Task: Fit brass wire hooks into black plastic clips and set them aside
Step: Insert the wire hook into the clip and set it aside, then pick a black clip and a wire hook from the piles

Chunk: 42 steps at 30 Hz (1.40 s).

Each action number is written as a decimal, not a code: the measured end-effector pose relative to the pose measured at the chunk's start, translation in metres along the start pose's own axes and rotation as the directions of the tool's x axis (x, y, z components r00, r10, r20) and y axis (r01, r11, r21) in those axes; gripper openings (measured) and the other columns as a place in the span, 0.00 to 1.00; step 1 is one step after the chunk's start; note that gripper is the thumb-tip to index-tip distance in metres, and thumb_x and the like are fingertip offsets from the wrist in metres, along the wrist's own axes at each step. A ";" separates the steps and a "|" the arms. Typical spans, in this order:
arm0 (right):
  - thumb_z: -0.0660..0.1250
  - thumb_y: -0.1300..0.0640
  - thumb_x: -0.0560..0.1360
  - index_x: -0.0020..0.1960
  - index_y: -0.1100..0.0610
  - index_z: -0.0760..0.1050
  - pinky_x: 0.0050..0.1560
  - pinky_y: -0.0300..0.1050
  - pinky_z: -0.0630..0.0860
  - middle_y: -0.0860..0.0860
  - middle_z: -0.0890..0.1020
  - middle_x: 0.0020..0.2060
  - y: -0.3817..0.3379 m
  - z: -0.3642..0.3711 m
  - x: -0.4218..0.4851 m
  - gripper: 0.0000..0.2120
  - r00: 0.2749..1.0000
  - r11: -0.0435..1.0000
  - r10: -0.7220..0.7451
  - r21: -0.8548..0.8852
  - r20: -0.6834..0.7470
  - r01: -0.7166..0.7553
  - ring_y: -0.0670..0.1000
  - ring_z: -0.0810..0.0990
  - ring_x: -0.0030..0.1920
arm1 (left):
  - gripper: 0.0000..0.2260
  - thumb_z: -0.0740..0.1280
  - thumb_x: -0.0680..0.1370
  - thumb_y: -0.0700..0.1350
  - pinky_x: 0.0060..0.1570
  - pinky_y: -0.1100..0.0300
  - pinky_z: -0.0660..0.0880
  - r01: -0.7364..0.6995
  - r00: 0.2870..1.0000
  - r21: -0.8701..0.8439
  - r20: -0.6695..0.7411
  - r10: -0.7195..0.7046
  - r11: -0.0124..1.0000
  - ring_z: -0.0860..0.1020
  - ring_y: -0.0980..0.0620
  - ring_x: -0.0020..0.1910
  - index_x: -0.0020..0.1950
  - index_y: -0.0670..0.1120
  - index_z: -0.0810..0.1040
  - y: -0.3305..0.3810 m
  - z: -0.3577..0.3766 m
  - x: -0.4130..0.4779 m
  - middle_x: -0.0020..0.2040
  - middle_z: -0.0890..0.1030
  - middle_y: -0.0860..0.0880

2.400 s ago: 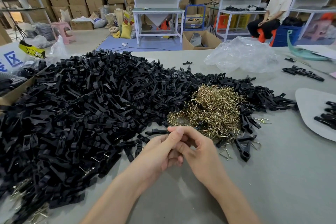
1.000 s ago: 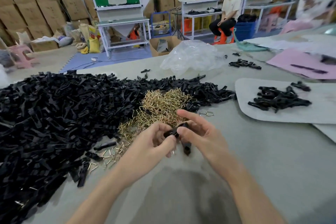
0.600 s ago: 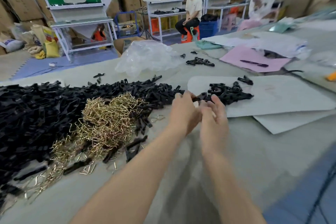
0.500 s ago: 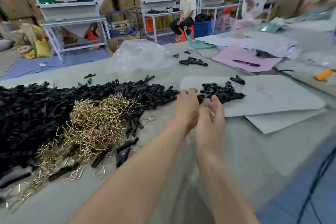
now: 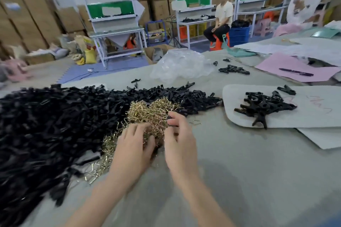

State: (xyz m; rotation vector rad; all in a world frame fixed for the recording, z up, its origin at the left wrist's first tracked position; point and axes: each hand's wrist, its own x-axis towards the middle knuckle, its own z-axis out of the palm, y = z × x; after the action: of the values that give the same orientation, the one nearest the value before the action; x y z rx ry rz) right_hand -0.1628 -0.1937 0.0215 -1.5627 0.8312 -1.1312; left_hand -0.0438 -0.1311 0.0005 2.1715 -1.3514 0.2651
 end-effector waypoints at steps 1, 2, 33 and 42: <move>0.60 0.59 0.81 0.66 0.41 0.72 0.59 0.42 0.74 0.39 0.76 0.57 -0.002 0.016 -0.007 0.18 0.997 0.997 -0.039 -0.062 0.068 0.043 0.41 0.76 0.55 | 0.17 0.68 0.78 0.49 0.63 0.52 0.68 0.048 0.998 0.040 -0.029 -0.047 0.998 0.73 0.49 0.62 0.67 0.49 0.75 -0.018 -0.010 -0.013 0.63 0.76 0.51; 0.60 0.59 0.81 0.68 0.43 0.71 0.63 0.41 0.72 0.39 0.75 0.59 -0.004 0.030 -0.014 0.19 0.988 0.987 -0.078 -0.126 0.136 0.095 0.41 0.74 0.59 | 0.17 0.69 0.78 0.48 0.64 0.51 0.69 0.089 0.995 0.077 -0.050 -0.085 0.993 0.74 0.46 0.63 0.66 0.48 0.77 -0.034 -0.019 -0.025 0.63 0.76 0.49; 0.67 0.64 0.77 0.56 0.51 0.82 0.63 0.49 0.71 0.48 0.80 0.52 0.025 0.120 -0.036 0.13 0.892 0.713 -0.295 -0.543 0.344 0.445 0.51 0.72 0.59 | 0.14 0.59 0.84 0.48 0.58 0.56 0.72 0.159 0.987 0.060 -0.022 -0.158 0.985 0.74 0.51 0.56 0.69 0.51 0.74 -0.119 -0.050 -0.043 0.57 0.77 0.53; 0.64 0.64 0.79 0.60 0.51 0.80 0.56 0.33 0.70 0.43 0.79 0.51 0.018 0.120 -0.038 0.14 0.899 0.849 -0.313 -0.335 0.306 0.409 0.44 0.76 0.53 | 0.12 0.62 0.83 0.48 0.56 0.61 0.72 0.179 0.976 -0.150 -0.098 -0.194 0.972 0.75 0.57 0.56 0.67 0.52 0.76 -0.120 -0.056 -0.045 0.55 0.77 0.57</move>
State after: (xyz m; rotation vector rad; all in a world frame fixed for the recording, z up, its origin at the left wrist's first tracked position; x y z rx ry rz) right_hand -0.0616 -0.1254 -0.0139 -2.2216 0.6333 -1.0443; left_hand 0.0467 -0.0259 -0.0165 2.1146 -1.0632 0.2085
